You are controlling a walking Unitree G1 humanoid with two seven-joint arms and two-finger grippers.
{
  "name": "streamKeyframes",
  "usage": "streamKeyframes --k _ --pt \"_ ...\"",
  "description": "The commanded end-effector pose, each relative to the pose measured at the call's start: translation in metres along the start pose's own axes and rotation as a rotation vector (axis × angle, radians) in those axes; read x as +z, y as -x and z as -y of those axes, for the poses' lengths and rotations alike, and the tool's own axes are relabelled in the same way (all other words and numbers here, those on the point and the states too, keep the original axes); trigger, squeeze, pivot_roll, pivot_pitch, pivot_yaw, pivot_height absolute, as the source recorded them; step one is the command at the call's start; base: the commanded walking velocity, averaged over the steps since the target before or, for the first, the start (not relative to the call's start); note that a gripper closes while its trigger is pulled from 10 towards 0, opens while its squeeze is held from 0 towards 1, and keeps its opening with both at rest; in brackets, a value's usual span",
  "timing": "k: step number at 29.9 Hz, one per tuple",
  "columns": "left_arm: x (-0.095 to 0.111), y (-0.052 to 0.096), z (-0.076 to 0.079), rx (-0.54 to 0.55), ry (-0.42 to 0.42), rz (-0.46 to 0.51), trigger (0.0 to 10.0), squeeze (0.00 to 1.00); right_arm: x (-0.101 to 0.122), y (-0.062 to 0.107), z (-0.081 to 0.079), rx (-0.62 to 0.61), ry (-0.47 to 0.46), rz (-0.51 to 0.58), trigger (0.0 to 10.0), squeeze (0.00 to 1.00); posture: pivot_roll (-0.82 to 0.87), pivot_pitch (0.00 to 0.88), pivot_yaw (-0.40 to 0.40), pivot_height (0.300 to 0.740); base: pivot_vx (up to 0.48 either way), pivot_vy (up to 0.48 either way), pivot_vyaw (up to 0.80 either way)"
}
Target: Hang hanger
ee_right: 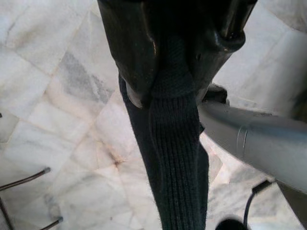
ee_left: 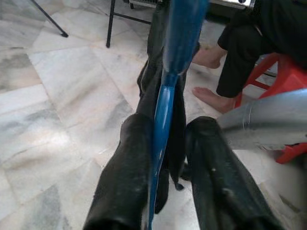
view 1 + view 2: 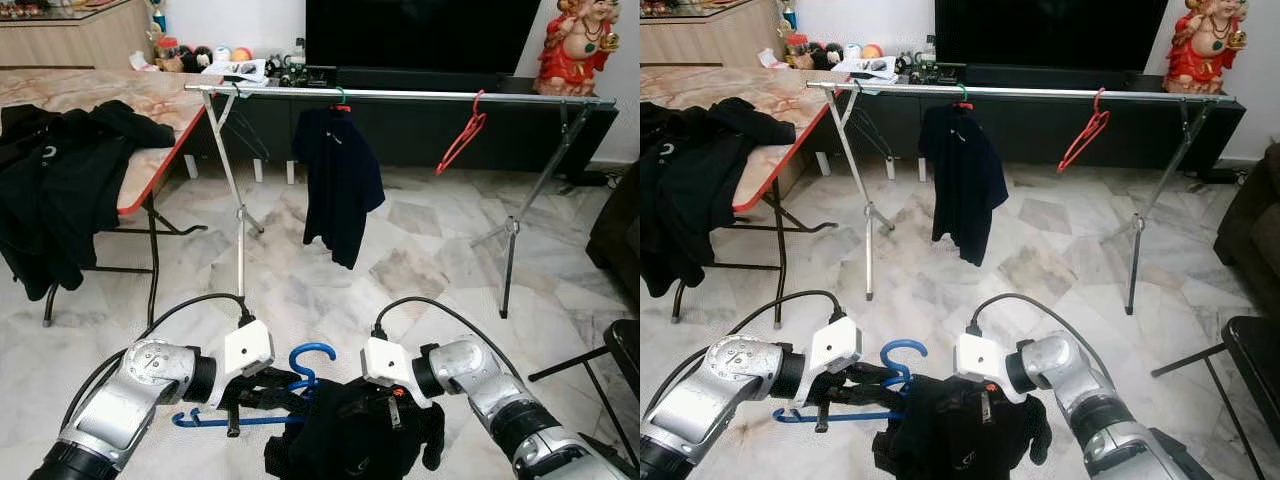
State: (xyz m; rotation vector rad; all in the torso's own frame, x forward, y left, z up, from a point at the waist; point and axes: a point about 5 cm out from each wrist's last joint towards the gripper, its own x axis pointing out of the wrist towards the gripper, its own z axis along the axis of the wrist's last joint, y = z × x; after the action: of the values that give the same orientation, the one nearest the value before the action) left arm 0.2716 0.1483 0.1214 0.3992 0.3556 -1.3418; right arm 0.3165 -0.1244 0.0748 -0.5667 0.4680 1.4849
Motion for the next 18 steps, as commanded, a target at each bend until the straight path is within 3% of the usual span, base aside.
streamKeyframes --k 1,4,9,13,14,15,16,18 --pt "-0.002 0.005 0.003 -0.027 -0.004 -0.030 10.0 1.00 -0.007 0.006 0.001 -0.036 -0.004 -0.027 0.0 0.00 0.11 0.021 0.005 0.740 0.000 0.000 0.00" --pt "-0.007 0.014 0.003 0.000 0.015 -0.049 10.0 1.00 -0.014 0.010 0.000 -0.064 -0.009 -0.065 0.0 0.00 0.11 0.017 0.006 0.740 0.000 0.000 0.00" --pt "-0.015 0.032 -0.007 0.148 0.046 -0.045 10.0 1.00 -0.023 0.018 0.002 -0.142 -0.044 -0.081 0.0 0.00 0.11 0.017 0.004 0.740 0.000 0.000 0.00" --pt "-0.023 0.046 -0.016 0.368 0.073 -0.005 10.0 1.00 -0.026 0.023 0.002 -0.187 -0.055 -0.066 0.0 0.00 0.11 0.020 0.004 0.740 0.000 0.000 0.00" --pt "-0.028 0.050 -0.022 0.475 0.088 -0.001 10.0 0.59 -0.025 0.025 0.004 -0.213 -0.056 -0.048 0.0 0.00 0.11 0.021 0.004 0.740 0.000 0.000 0.00" --pt "-0.031 0.051 -0.024 0.517 0.093 0.000 10.0 0.59 -0.024 0.027 0.006 -0.223 -0.054 -0.041 0.0 0.00 0.11 0.021 0.004 0.740 0.000 0.000 0.00" --pt "-0.043 0.055 -0.028 0.609 0.173 -0.007 10.0 0.00 -0.019 0.031 0.011 -0.264 -0.045 -0.023 0.0 0.00 0.11 0.027 0.004 0.740 0.000 0.000 0.00" --pt "-0.058 0.058 -0.030 0.715 0.241 -0.017 10.0 0.00 -0.014 0.037 0.016 -0.292 -0.022 -0.014 0.0 0.00 0.10 0.029 0.005 0.740 0.000 0.000 0.00"
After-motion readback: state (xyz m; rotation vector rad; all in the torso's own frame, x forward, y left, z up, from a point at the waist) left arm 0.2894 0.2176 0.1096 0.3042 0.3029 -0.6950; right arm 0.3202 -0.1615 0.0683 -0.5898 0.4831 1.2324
